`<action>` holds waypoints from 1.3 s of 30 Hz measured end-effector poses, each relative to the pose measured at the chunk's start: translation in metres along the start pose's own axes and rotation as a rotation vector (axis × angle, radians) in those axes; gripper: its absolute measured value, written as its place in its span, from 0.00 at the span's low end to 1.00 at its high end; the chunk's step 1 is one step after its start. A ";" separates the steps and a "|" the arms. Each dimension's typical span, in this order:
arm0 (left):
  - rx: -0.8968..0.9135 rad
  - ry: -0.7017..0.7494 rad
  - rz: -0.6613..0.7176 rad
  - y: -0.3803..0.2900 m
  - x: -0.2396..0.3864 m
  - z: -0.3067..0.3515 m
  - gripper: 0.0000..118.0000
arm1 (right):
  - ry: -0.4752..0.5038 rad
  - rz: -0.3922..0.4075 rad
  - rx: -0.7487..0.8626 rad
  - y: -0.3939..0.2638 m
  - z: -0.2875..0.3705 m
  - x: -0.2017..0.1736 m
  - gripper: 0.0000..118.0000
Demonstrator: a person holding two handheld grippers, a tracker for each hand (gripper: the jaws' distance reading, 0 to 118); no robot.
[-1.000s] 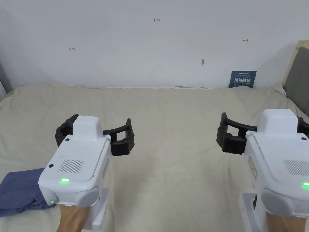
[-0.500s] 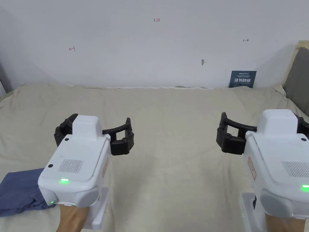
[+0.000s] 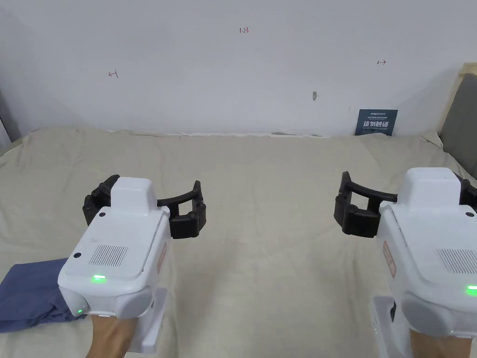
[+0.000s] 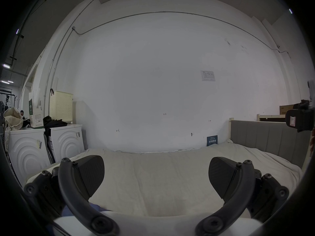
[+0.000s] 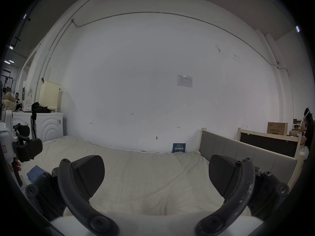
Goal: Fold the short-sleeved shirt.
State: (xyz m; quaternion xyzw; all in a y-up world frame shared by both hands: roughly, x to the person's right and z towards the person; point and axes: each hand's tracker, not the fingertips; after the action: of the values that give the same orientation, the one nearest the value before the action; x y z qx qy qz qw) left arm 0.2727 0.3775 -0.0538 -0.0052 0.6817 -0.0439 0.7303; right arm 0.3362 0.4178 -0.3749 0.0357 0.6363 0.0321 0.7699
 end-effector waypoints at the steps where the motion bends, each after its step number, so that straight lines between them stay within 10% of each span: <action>1: 0.001 0.001 -0.001 0.000 0.000 0.000 1.00 | 0.000 0.001 0.000 0.000 0.000 0.000 1.00; 39: 0.008 0.010 0.004 0.002 -0.003 0.001 1.00 | -0.013 0.015 -0.010 0.003 0.000 -0.004 1.00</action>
State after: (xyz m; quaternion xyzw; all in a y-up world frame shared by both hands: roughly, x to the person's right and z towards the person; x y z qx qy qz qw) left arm 0.2740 0.3796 -0.0511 -0.0006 0.6852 -0.0450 0.7270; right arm 0.3350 0.4199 -0.3709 0.0367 0.6309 0.0407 0.7740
